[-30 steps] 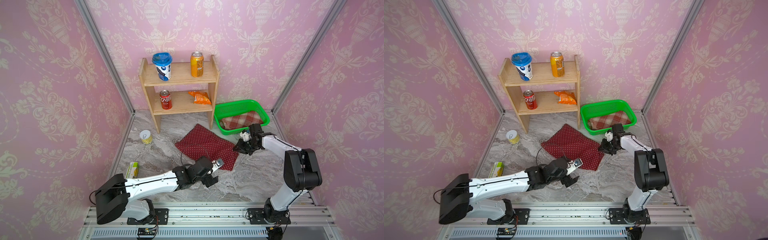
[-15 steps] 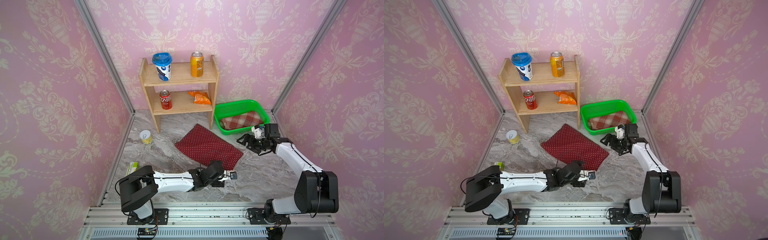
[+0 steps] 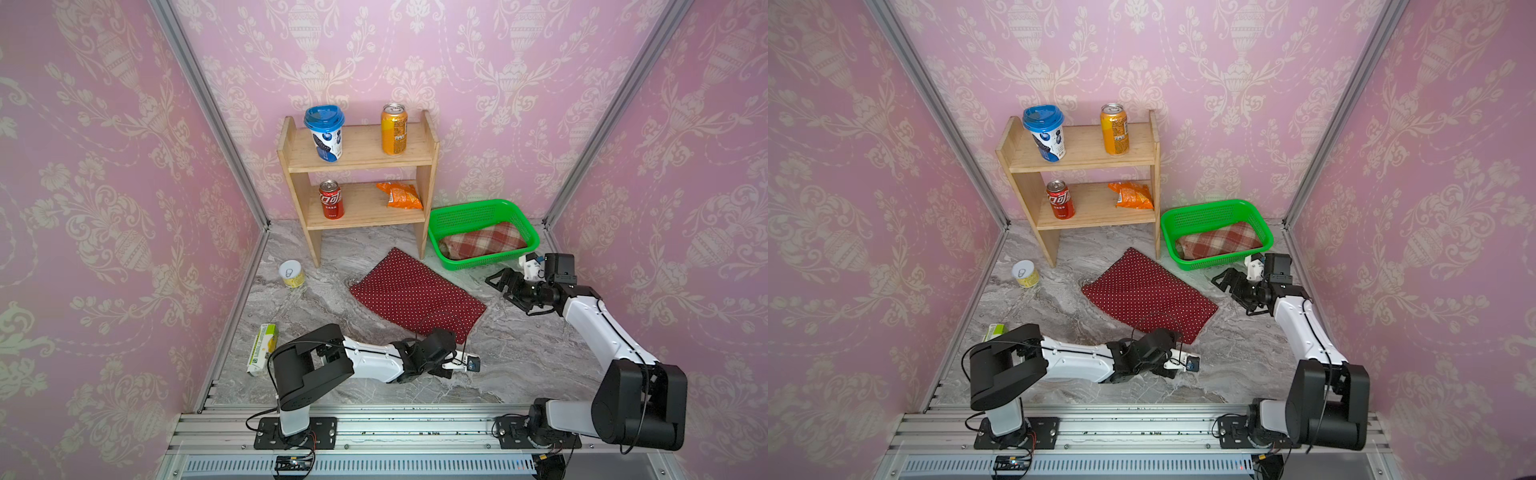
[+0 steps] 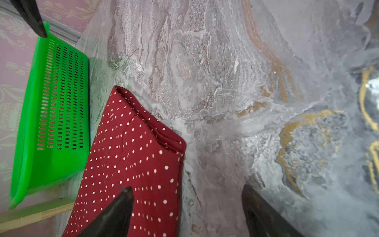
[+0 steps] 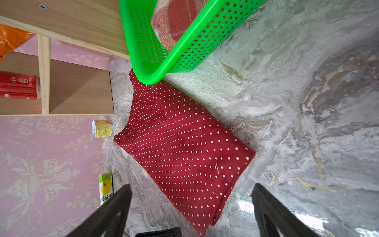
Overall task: Roll up the skirts
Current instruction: Roll the skirt at the center of the board.
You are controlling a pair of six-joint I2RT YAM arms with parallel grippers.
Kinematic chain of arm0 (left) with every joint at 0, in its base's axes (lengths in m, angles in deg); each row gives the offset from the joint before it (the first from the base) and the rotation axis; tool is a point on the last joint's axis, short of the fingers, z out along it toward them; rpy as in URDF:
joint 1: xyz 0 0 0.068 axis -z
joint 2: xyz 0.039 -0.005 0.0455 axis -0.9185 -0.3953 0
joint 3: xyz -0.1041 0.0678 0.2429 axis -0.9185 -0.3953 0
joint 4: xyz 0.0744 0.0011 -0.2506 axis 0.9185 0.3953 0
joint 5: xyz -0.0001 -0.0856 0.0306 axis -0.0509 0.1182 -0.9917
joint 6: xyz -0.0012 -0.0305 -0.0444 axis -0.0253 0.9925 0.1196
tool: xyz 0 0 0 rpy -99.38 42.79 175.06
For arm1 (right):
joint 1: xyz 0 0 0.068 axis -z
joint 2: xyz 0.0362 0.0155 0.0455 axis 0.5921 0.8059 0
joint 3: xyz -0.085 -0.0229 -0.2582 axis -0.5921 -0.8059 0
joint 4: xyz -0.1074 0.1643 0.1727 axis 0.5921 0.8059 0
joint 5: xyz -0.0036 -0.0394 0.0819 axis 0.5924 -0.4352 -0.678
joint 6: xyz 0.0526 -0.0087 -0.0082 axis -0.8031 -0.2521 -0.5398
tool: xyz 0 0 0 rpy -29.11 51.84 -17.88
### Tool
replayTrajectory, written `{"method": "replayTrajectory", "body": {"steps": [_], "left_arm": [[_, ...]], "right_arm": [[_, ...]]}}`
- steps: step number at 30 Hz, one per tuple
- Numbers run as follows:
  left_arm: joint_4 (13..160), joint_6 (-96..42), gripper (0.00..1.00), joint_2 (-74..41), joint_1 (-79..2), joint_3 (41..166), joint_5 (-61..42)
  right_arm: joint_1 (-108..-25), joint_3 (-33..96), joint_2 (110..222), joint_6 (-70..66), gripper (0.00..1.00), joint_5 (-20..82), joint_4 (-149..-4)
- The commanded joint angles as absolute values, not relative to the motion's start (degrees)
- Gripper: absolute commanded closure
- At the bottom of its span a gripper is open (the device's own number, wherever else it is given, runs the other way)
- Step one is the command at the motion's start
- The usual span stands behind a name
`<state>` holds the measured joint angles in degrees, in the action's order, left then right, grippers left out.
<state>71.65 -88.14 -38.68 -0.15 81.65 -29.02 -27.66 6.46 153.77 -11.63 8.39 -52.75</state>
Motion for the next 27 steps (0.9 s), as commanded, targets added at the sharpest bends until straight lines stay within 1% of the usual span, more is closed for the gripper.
{"method": "replayTrajectory", "body": {"steps": [1,4,11,18,20,24,27], "left_arm": [[70.4,-90.1,0.22,-40.9,-0.1,83.2,-28.1],[70.5,-90.5,0.33,-42.7,-0.2,84.3,-29.3],[72.9,-87.2,0.36,-46.8,-2.3,88.1,-30.3],[74.6,-84.8,0.43,-50.9,-3.6,91.2,-30.8],[74.8,-84.3,0.5,-51.5,-3.8,91.5,-31.3],[74.6,-83.2,0.76,-52.3,-3.8,91.7,-32.9],[73.9,-80.8,0.83,-51.5,-3.8,91.6,-33.8]], "right_arm": [[-27.1,5.3,152.1,-12.3,0.07,7.1,-53.5],[-27.0,4.9,151.4,-12.7,0.07,7.0,-53.7],[-27.0,3.9,150.6,-12.7,0.07,7.3,-53.8],[-26.9,3.2,150.3,-12.4,0.07,7.7,-53.7],[-27.0,3.1,149.9,-12.4,0.07,7.9,-53.7],[-27.0,2.5,148.9,-12.8,0.07,8.4,-54.2],[-26.9,1.8,148.3,-13.1,0.07,8.5,-54.6]]}}
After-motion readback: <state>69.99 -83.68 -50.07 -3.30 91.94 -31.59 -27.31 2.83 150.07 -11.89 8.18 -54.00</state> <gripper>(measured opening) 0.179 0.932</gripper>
